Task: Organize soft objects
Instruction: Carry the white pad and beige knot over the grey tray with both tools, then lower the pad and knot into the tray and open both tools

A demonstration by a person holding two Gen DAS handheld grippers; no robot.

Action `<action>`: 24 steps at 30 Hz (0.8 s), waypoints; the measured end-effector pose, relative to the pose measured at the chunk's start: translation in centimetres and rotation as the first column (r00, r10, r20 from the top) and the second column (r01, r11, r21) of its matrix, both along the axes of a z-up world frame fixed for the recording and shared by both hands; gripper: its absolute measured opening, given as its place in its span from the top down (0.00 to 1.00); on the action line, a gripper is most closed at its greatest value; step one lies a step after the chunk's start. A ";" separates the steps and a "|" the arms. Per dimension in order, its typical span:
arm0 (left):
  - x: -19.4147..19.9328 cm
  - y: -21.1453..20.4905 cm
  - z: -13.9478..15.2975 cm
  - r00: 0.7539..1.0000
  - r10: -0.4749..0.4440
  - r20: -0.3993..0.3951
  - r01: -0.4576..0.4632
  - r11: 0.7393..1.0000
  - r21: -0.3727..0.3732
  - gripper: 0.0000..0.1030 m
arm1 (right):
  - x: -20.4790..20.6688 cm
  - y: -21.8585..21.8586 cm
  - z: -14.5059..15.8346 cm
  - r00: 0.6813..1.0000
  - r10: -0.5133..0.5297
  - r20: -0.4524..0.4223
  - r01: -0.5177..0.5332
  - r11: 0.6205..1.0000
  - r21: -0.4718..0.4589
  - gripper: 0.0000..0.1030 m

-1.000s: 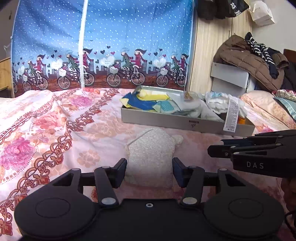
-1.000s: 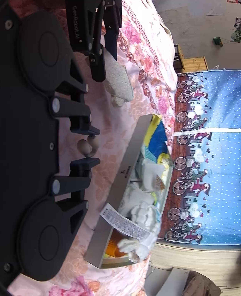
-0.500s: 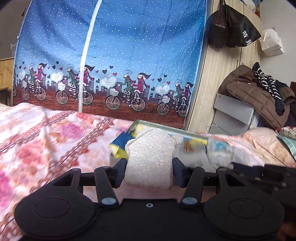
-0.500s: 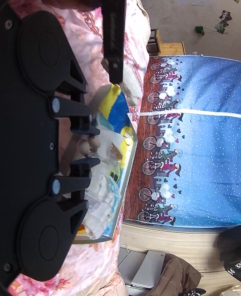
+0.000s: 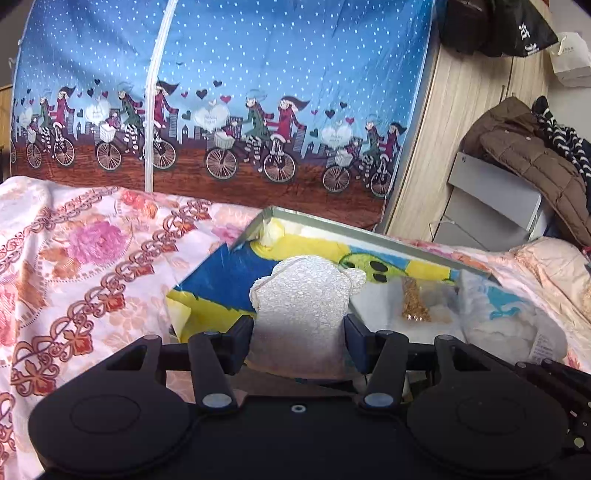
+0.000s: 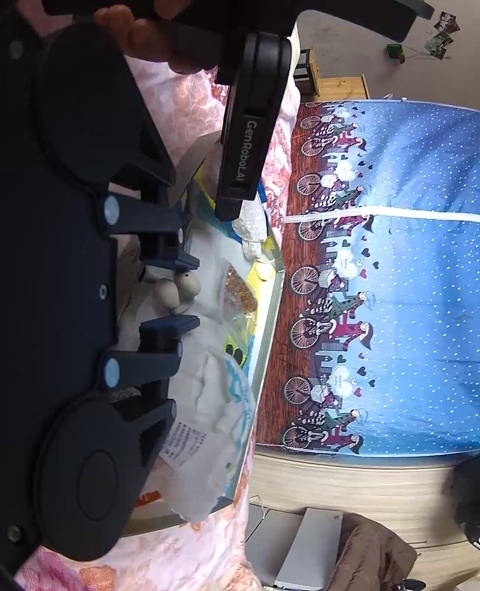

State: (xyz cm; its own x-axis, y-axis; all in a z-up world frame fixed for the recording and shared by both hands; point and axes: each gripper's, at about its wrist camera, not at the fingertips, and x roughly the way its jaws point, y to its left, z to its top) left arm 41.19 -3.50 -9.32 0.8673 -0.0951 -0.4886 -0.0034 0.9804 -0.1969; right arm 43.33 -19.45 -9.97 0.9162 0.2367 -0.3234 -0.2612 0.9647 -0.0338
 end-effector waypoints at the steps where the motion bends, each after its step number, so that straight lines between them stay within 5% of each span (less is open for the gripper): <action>1: 0.1 -0.1 -0.2 1.000 -0.001 -0.001 0.001 1.000 0.006 0.46 | 0.2 0.1 -0.2 1.000 -0.001 -0.009 0.001 1.000 -0.005 0.82; 10: 0.4 -0.3 -0.2 0.999 0.001 -0.038 -0.001 1.000 -0.004 0.46 | 1.3 1.4 -0.4 0.999 -0.021 -0.030 0.021 0.999 -0.028 0.80; 17: 0.7 -0.1 0.4 0.996 -0.008 -0.085 0.005 0.999 -0.033 0.41 | 0.3 1.7 0.2 0.999 -0.027 -0.024 0.026 0.999 -0.032 0.63; 24: -1.3 0.4 2.6 0.999 0.010 -0.047 -0.012 1.000 -0.028 0.37 | -0.6 1.5 1.6 0.999 -0.030 -0.014 0.030 0.999 -0.022 0.54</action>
